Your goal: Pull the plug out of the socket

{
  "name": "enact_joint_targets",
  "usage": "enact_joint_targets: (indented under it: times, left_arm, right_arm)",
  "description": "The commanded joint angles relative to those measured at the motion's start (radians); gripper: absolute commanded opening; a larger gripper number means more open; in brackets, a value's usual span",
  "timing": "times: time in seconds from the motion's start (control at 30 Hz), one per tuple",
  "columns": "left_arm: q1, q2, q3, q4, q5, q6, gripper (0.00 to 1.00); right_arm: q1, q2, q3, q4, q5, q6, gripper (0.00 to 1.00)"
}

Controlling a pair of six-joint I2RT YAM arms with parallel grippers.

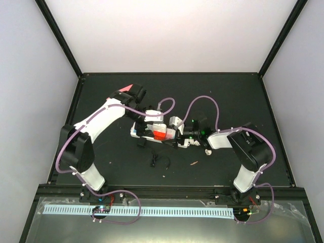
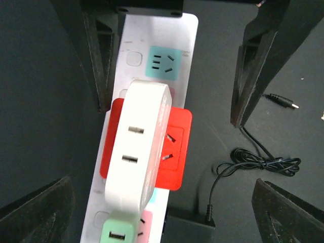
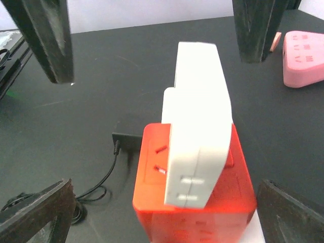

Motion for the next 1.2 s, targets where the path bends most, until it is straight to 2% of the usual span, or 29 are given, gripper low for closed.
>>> enact_joint_targets:
  times: [0.0,0.2,0.37,0.5,0.67,0.73,0.9,1.0,1.17]
  left_arm:
    - [0.041,-0.086,-0.044,0.058,0.072,-0.017,0.99]
    - [0.163,-0.212,-0.136,0.178,0.188,-0.130,0.99]
    - [0.234,-0.271,-0.191,0.212,0.252,-0.191,0.99]
    - [0.237,-0.297,-0.243,0.223,0.267,-0.198,0.99]
    - [0.237,-0.315,-0.306,0.229,0.336,-0.148,0.99]
    - [0.234,-0.321,-0.329,0.252,0.354,-0.141,0.99]
    - [0.209,-0.332,-0.393,0.355,0.383,-0.139,0.89]
    - [0.188,-0.329,-0.414,0.409,0.368,-0.168,0.88]
    - [0.161,-0.274,-0.389,0.395,0.360,-0.174,0.85]
  right_arm:
    - [0.014,0.038,0.052,0.031,0.035,-0.035,1.00]
    - [0.015,0.092,0.091,0.020,0.049,-0.060,0.95]
    - [0.016,0.110,0.086,0.022,0.035,-0.069,0.89]
    - [0.016,0.120,0.075,0.030,0.032,-0.070,0.80]
    - [0.020,0.121,0.057,0.058,0.011,-0.041,0.61]
    - [0.023,0.119,0.052,0.060,0.002,-0.032,0.57]
    - [0.035,0.117,0.027,0.081,-0.015,0.004,0.54]
    - [0.048,0.101,0.009,0.082,-0.022,0.005,0.53]
    - [0.069,0.092,-0.002,0.076,-0.039,-0.010,0.51]
